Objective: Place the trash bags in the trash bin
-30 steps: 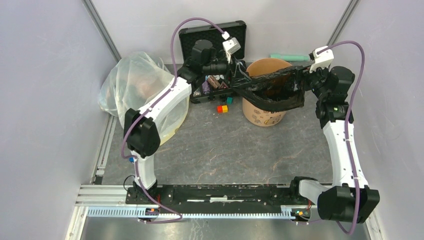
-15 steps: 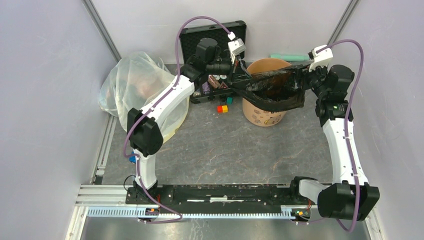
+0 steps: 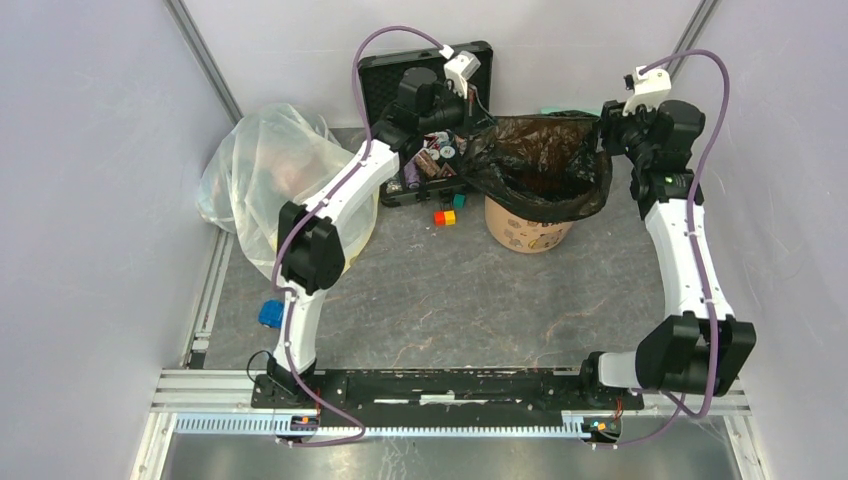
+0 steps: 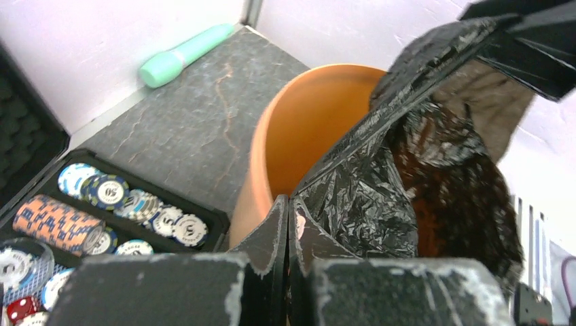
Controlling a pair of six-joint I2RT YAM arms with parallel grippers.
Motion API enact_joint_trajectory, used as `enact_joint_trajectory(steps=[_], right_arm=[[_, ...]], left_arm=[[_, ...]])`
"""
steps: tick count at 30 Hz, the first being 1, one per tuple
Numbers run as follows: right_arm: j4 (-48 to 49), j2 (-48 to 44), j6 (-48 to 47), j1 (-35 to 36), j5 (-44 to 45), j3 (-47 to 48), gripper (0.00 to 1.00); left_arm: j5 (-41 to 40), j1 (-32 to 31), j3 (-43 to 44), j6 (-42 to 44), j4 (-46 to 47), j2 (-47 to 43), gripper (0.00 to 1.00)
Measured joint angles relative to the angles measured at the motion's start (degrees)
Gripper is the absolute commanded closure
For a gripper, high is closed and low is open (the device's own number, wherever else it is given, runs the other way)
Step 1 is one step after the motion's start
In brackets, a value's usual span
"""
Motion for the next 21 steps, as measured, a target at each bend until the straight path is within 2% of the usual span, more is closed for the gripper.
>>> enact_joint_trajectory(steps=[7, 11, 16, 21], right_arm=[[-0.96, 2.69, 2.05, -2.12, -0.98, 0.46, 0.43], [-1.20, 3.06, 3.50, -3.39, -2.10, 0.48, 0.46], [-0.85, 3.30, 6.54, -5.62, -4.04, 0.55, 0.58], [1.99, 6.14, 11.76, -8.61, -7.15, 0.68, 0.76]], left_arm=[[-3.76, 2.38, 2.69, -6.86, 0.35, 4.52, 0.98], [-4.59, 3.26, 6.38, -10.14, 0.98, 7.63, 0.98], [-4.94, 3.48, 7.91, -13.07, 2.91, 9.94, 0.98], [-4.94, 3.39, 8.35, -15.19, 5.97, 12.07, 0.98]])
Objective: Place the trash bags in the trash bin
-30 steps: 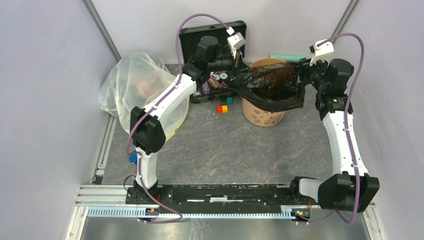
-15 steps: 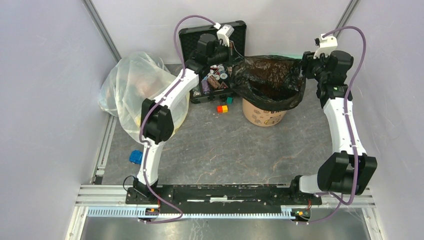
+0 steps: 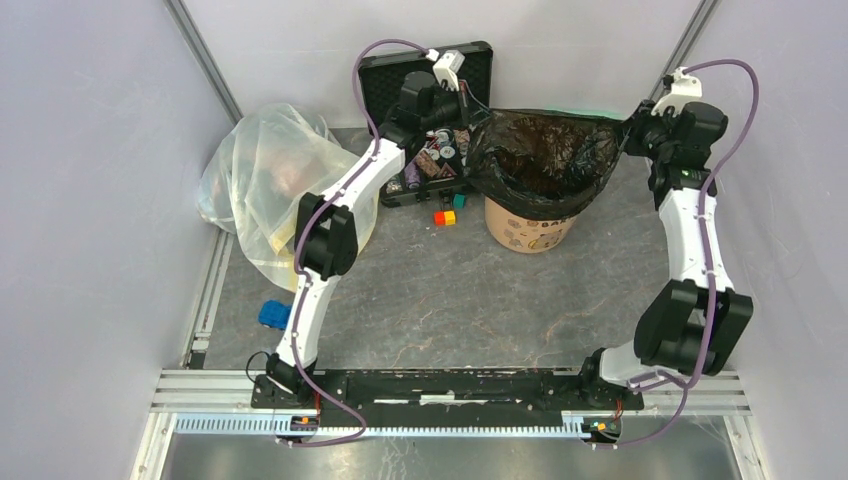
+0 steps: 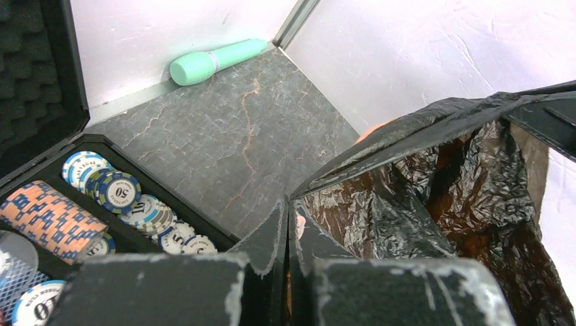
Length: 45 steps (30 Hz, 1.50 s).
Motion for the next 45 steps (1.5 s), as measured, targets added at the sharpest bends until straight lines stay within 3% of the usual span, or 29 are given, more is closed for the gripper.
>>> enact_joint_trajectory(steps=[6, 17, 26, 32, 36, 41, 45], right_arm=[[5.29, 6.97, 7.02, -2.16, -7.37, 0.50, 0.82], [7.04, 15.37, 12.66, -2.38, -10.93, 2.95, 0.76], [8.96, 16.61, 13.57, -2.38, -10.97, 0.37, 0.89], [10.27, 16.52, 13.73, -2.38, -11.10, -6.25, 0.91], [10.82, 15.80, 13.97, -2.38, -11.39, -9.64, 0.87], [12.09, 11.37, 14.29, -2.36, -11.98, -14.27, 0.70], [12.57, 6.88, 14.19, -2.38, -11.96, -16.15, 0.69]], left_arm=[[0.02, -0.09, 0.24, -2.25, 2.21, 2.54, 0.98], [0.50, 0.00, 0.28, -5.51, 3.61, 5.03, 0.98], [2.12, 0.00, -0.02, -7.21, 4.13, 5.27, 0.98], [2.16, 0.00, -2.82, -7.37, 3.69, 5.27, 0.98], [3.04, 0.00, -5.88, -7.43, 3.93, 5.25, 0.98], [4.48, -0.09, -13.60, -8.74, 6.73, 3.72, 0.92], [4.63, -0.33, -18.49, -9.55, 8.20, 1.16, 0.93]])
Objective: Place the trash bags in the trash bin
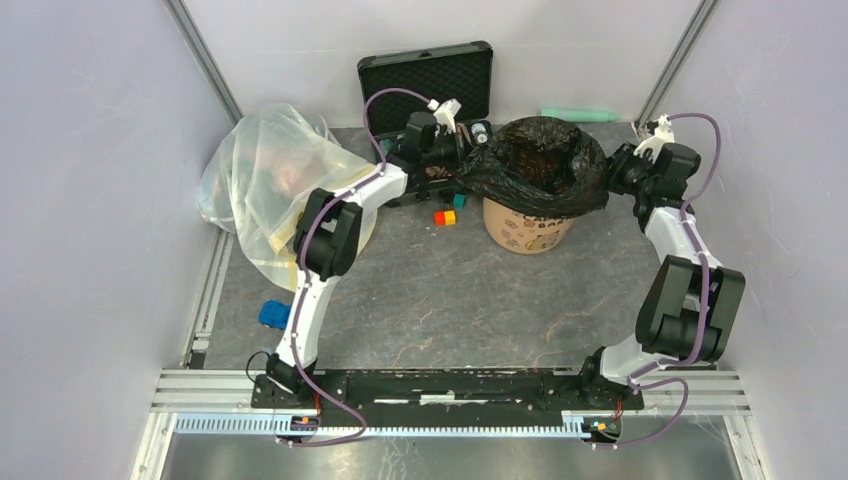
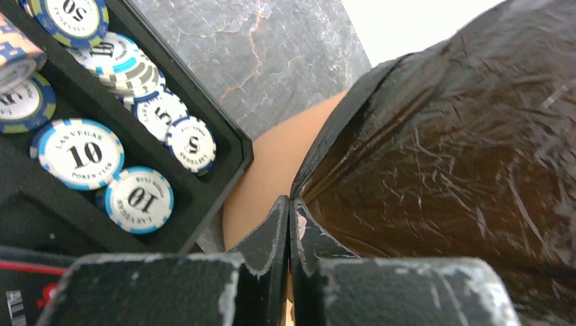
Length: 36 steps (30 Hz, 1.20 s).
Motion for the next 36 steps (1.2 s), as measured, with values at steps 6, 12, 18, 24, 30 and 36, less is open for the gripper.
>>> enact_joint_trajectory(steps=[6, 12, 18, 24, 30, 36], right_arm=[[-0.15, -5.33, -0.90, -0.13, 2.21, -1.70, 0.43], [-1.57, -9.77, -1.33, -1.16, 5.55, -6.14, 0.30], [-5.20, -14.95, -1.57, -5.77, 8.74, -6.10, 0.17], [-7.45, -21.27, -1.40, -6.78, 10.14, -5.99, 0.19], [-8.72, -26.77, -1.38, -6.86, 7.54, -6.71, 0.22], [-7.41, -30.71, 1.25, -6.86, 3.80, -12.96, 0.30]], left_arm=[[-3.15, -0.26, -9.94, -0.42, 3.39, -8.11, 0.66], [-6.16, 0.00, -14.58, -1.11, 5.88, -11.65, 0.48], [-9.88, 2.27, -18.43, -1.03, 3.58, -16.74, 0.37], [-14.67, 4.44, -19.37, -0.92, 0.66, -24.68, 0.30], [-15.32, 4.37, -27.47, -1.49, 1.42, -33.99, 0.40], [-10.62, 3.15, -37.35, -9.05, 7.54, -36.87, 0.48]])
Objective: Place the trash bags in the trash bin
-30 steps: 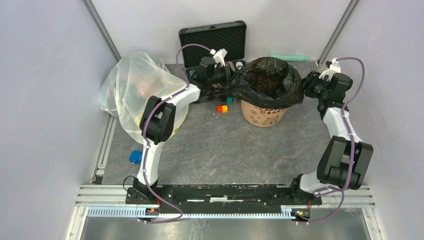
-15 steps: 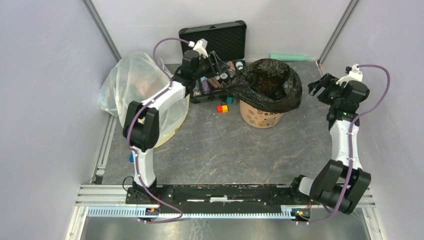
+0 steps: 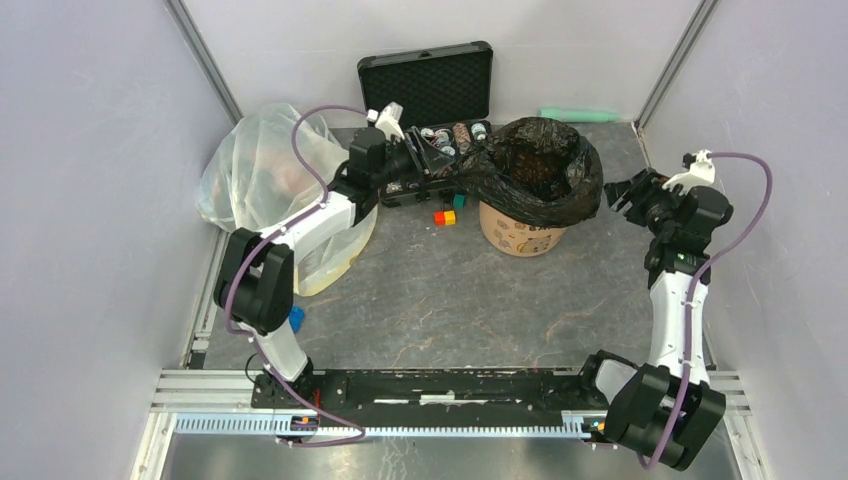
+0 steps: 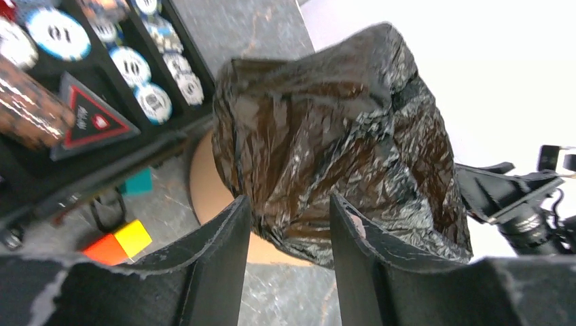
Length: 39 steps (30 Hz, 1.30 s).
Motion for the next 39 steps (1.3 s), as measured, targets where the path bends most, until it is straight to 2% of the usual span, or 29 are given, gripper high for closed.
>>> enact_joint_trajectory(steps=[9, 14, 20, 25, 28, 33, 37, 39], right_arm=[[7.52, 0.04, 6.93, -0.26, -5.88, -11.15, 0.38], [14.47, 4.63, 10.38, -0.26, -9.46, -13.99, 0.40], [18.36, 8.04, 11.74, -0.26, -10.54, -15.80, 0.41], [20.41, 10.25, 11.76, -0.26, -10.75, -16.28, 0.49], [18.12, 9.22, 10.10, -0.24, -8.52, -16.22, 0.46], [7.37, 0.63, 4.74, -0.31, 2.91, -12.92, 0.43], [0.96, -4.11, -0.42, 0.07, 8.70, -3.61, 0.48], [-1.77, -3.74, -2.58, 0.81, 10.14, 0.68, 0.61]], left_arm=[[3.78, -2.27, -3.67, -7.13, 7.02, 1.46, 0.54], [6.10, -2.29, -3.23, -9.79, 11.13, 6.03, 0.60], [6.58, -2.82, -2.34, -10.91, 11.93, 10.80, 0.61], [7.37, -3.37, -2.05, -11.37, 12.66, 13.11, 0.61], [7.54, -3.52, -2.05, -11.37, 12.79, 13.44, 0.60], [7.39, -3.52, -2.05, -11.21, 12.44, 13.44, 0.59], [7.41, -3.52, -2.08, -11.21, 12.35, 13.44, 0.59], [7.41, -3.52, -2.10, -11.21, 12.39, 13.44, 0.59]])
